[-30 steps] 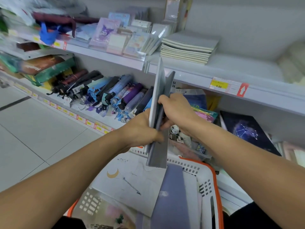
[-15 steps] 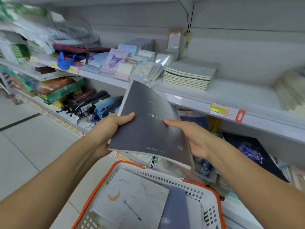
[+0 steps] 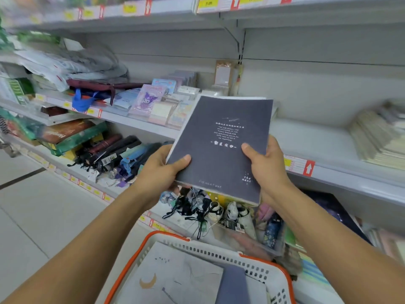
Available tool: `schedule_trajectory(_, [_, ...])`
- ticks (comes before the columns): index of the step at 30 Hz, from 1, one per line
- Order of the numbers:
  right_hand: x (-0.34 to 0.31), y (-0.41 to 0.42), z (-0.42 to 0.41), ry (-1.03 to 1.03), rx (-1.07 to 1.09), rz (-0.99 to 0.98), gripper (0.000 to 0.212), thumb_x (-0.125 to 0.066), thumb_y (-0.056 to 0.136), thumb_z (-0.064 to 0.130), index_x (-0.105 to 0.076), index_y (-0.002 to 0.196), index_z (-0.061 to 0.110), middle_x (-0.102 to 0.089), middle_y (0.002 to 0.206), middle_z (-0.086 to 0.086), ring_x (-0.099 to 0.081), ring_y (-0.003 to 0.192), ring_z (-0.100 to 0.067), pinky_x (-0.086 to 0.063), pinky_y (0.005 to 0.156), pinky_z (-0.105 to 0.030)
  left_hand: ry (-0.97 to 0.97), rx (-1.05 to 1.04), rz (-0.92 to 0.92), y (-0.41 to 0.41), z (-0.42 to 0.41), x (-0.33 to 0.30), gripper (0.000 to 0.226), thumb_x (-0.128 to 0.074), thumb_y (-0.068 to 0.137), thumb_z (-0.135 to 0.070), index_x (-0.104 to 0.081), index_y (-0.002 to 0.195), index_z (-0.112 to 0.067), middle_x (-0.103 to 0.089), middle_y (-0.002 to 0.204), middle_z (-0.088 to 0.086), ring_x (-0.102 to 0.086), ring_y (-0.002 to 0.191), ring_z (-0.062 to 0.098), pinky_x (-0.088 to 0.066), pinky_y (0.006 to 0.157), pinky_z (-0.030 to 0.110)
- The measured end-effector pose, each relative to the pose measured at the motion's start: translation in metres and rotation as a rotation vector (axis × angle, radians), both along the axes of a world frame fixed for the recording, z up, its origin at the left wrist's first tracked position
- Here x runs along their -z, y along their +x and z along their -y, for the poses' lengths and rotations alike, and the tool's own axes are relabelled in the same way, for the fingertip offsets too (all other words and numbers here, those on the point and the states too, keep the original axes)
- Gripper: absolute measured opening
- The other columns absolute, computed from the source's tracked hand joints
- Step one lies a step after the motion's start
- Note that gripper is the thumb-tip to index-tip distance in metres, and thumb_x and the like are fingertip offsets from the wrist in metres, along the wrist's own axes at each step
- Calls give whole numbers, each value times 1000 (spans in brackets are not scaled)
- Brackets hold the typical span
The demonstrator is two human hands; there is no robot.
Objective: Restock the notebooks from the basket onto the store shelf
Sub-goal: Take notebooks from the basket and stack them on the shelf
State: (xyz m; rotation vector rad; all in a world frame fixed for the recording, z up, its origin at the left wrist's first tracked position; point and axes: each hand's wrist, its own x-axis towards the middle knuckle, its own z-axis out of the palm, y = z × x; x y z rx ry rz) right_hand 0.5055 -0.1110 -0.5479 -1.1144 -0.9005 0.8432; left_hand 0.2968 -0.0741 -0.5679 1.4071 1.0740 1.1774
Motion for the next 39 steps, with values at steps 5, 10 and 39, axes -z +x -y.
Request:
schedule_trajectory(5, [2,19,8,-140,-495,-196,61,-63,93,4,-42,135,43,-67,127,9,-71,104,-27,-59,72,-54,173,-64,106,19,-13,-4,21,-56,99,-17,-56,119,-12,-65,75,7,-46,37,16,-38,37,26])
schedule_trajectory(10, [6,25,5,-74,-272,-94,47,-59,97,7,-48,135,31,-66,126,5,-74,94,-24,-60,55,-40,193,-92,78,38,-15,-11,22,-53,100,-22,-58,117,-9,-62,65,-5,-51,36,3,-40,33,20])
schedule_trajectory(39, [-66,92,-138,-478,201,844,51,-86,69,48,-58,84,8,-58,70,-7,-51,55,-18,-45,50,-27,-112,-47,42,19,-20,-16,26,-48,99,-42,-64,107,-22,-75,97,-1,-73,72,17,-55,54,27])
